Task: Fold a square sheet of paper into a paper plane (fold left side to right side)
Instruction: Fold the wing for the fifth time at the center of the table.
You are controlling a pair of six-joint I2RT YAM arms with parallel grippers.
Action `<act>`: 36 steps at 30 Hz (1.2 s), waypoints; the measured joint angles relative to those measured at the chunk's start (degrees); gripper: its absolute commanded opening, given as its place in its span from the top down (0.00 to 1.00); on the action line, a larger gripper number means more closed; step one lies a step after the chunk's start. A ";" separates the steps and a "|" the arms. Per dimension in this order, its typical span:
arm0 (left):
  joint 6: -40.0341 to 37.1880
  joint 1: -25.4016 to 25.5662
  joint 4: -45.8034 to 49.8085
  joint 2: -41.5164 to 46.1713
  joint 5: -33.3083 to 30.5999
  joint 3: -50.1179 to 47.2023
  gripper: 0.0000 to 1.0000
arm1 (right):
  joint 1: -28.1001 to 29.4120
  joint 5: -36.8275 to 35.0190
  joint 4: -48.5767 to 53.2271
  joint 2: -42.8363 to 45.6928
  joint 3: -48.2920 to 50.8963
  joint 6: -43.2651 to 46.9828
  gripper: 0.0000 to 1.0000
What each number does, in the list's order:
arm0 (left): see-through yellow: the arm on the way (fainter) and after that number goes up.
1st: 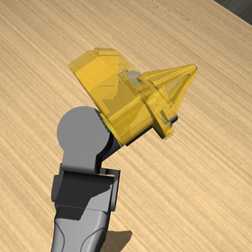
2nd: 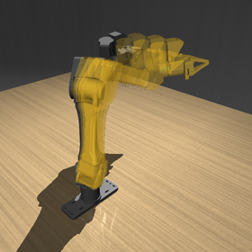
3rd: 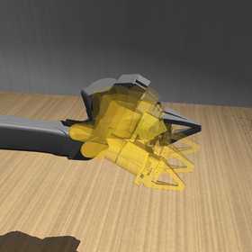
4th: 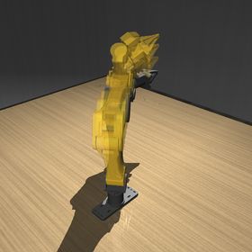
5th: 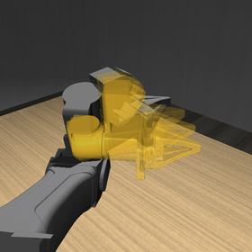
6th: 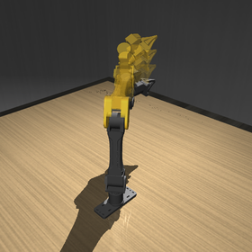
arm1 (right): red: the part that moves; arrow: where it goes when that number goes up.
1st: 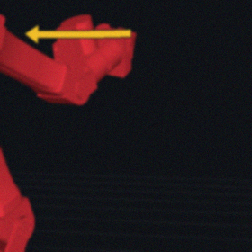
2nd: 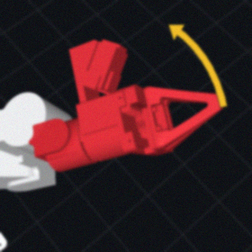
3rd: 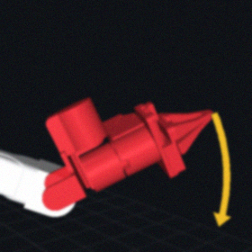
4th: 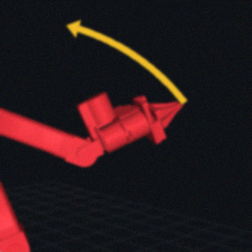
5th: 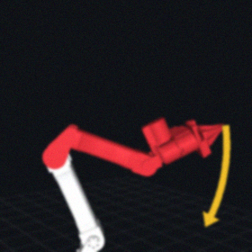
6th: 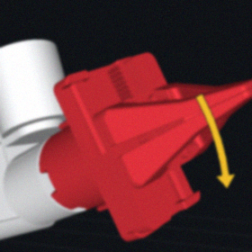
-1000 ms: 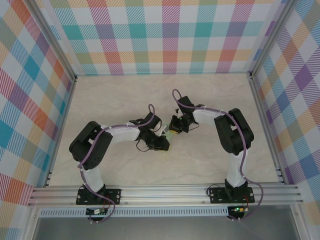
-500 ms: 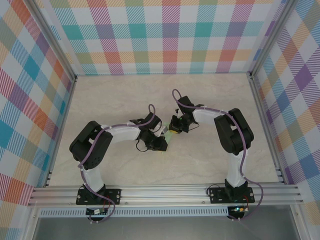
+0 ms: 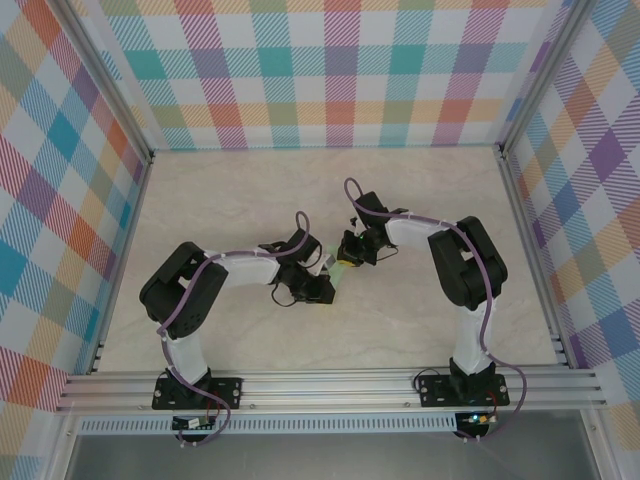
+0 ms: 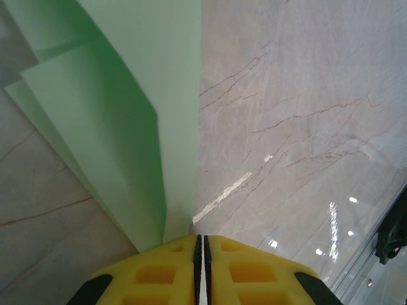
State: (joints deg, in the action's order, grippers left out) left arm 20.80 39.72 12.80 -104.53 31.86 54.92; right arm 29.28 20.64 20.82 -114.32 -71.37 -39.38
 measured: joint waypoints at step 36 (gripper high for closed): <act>2.54 -1.53 -7.63 1.75 2.36 -5.22 0.98 | 4.85 7.45 -14.58 7.39 14.03 -1.20 0.98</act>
State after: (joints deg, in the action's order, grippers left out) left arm 23.33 38.20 5.17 -102.78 34.22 49.69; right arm 34.13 28.10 6.24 -106.94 -57.34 -40.58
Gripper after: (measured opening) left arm 0.043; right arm 0.046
